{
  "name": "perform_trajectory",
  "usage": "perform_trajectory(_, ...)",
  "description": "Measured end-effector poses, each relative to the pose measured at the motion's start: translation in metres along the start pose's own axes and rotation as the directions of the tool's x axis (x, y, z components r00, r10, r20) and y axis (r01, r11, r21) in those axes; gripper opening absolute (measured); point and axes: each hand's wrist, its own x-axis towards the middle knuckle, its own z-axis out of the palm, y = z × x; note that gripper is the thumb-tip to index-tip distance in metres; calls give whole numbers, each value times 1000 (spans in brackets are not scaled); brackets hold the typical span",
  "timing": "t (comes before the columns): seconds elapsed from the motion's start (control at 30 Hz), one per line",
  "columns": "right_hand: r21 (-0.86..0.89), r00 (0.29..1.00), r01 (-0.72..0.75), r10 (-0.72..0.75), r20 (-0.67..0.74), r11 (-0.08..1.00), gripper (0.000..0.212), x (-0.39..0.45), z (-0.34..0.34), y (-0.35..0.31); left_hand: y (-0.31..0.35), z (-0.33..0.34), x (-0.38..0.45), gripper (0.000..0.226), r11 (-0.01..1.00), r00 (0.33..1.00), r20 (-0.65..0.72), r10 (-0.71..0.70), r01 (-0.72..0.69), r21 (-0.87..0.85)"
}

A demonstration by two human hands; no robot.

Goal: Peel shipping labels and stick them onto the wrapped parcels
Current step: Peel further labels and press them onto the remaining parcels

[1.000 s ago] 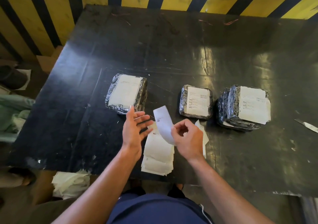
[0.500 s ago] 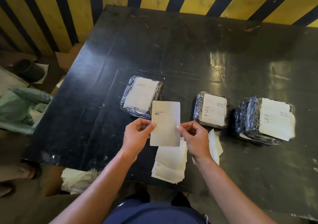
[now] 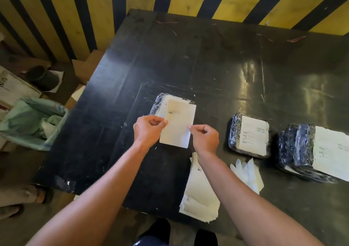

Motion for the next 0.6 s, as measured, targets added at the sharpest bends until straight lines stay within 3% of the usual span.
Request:
perform_trajectory(0.27,-32,995,-92,90,-49,995,10,34,52,-18,6,-2,66,22,993,999,-27,27,-24,115)
perform_trajectory(0.6,-130,989,-123,111,-100,984,9,44,69,-12,5,2,88,29,977,1000,16,25,-28,213)
